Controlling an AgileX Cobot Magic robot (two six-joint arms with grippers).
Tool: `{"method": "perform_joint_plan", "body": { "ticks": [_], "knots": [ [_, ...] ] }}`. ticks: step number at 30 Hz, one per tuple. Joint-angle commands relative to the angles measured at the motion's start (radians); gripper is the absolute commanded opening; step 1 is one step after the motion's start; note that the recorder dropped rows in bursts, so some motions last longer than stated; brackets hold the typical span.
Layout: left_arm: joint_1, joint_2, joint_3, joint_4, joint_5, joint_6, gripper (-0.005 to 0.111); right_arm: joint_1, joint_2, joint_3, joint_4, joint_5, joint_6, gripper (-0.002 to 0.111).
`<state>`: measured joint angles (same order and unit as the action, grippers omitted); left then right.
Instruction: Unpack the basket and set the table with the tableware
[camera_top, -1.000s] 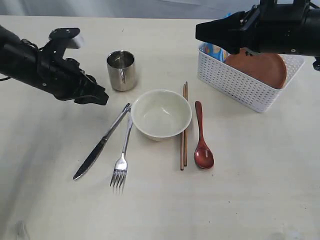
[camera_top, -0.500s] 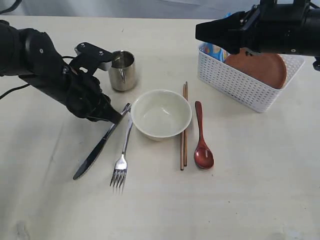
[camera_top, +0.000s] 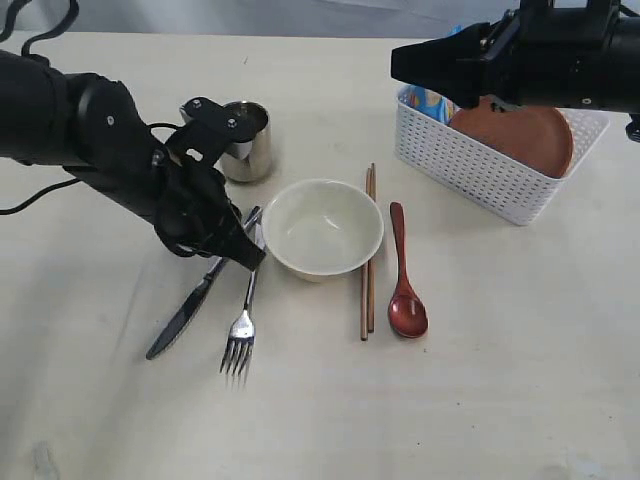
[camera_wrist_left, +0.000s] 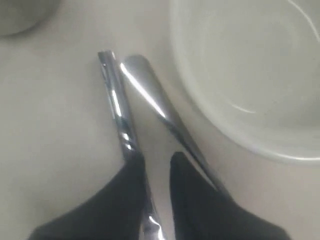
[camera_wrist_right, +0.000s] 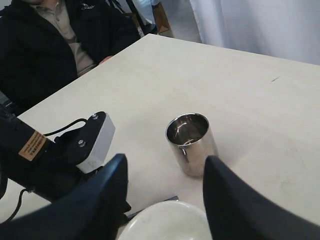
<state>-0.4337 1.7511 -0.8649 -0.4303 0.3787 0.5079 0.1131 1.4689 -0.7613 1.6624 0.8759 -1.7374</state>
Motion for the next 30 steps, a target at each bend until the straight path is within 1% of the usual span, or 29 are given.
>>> {"method": "perform_joint_plan", "body": {
  "ticks": [1, 11, 22, 24, 30],
  "knots": [
    [-0.008, 0.005, -0.006, -0.003, -0.015, -0.016, 0.000, -0.008, -0.006, -0.003, 0.003, 0.000, -0.001, 0.046],
    [-0.008, 0.076, -0.006, -0.033, -0.057, -0.029, 0.000, -0.008, -0.006, -0.003, 0.003, 0.000, -0.001, 0.046],
    [-0.008, 0.076, -0.006, -0.082, -0.103, -0.033, 0.000, -0.008, -0.006, -0.003, 0.003, 0.000, -0.001, 0.046],
    [-0.008, 0.076, -0.006, -0.110, -0.103, -0.035, 0.000, -0.008, -0.006, -0.003, 0.003, 0.000, -0.001, 0.046],
    [-0.010, 0.076, -0.006, -0.149, -0.091, 0.011, 0.000, -0.008, -0.006, -0.003, 0.003, 0.000, -0.001, 0.046]
  ]
}}
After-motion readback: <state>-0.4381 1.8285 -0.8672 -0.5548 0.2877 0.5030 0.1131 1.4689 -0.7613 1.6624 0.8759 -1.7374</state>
